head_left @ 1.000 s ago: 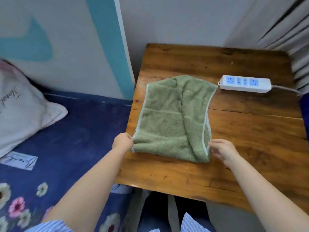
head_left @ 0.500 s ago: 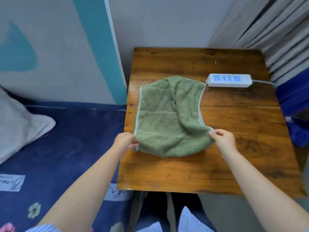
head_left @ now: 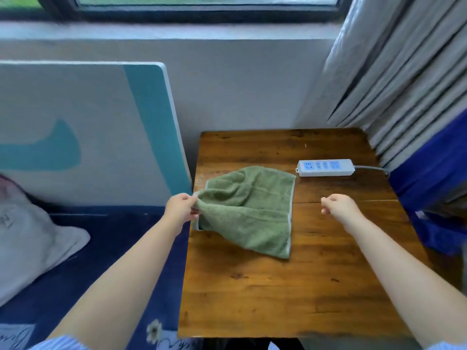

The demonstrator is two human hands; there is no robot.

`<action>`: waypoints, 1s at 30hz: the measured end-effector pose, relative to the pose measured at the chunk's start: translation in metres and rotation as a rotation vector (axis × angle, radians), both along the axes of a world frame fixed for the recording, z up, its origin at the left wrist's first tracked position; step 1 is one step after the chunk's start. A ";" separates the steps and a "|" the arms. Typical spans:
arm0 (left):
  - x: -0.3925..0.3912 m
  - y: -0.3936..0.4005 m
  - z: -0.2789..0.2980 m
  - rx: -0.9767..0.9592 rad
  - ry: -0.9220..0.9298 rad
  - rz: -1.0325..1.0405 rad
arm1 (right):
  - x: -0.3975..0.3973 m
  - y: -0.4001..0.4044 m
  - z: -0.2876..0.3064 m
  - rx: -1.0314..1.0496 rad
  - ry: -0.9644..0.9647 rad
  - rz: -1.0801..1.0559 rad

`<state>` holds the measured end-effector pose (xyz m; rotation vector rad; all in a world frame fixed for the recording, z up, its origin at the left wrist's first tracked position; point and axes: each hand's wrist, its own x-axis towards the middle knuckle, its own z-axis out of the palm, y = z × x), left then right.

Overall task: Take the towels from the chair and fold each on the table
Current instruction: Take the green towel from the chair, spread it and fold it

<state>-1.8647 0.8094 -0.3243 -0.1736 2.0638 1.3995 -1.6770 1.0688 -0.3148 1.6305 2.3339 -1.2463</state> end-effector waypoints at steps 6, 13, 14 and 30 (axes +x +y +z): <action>0.028 -0.018 -0.034 -0.485 0.021 -0.321 | 0.004 -0.050 -0.070 -0.238 -0.252 0.157; 0.031 -0.030 -0.045 -0.635 0.136 -0.342 | -0.008 -0.061 -0.113 -0.304 0.030 -0.173; 0.031 -0.031 -0.045 -0.615 0.137 -0.316 | -0.011 -0.060 -0.116 -0.319 0.040 -0.224; -0.013 -0.002 -0.007 -0.107 -0.031 0.199 | -0.014 0.017 0.005 -0.445 0.380 -0.363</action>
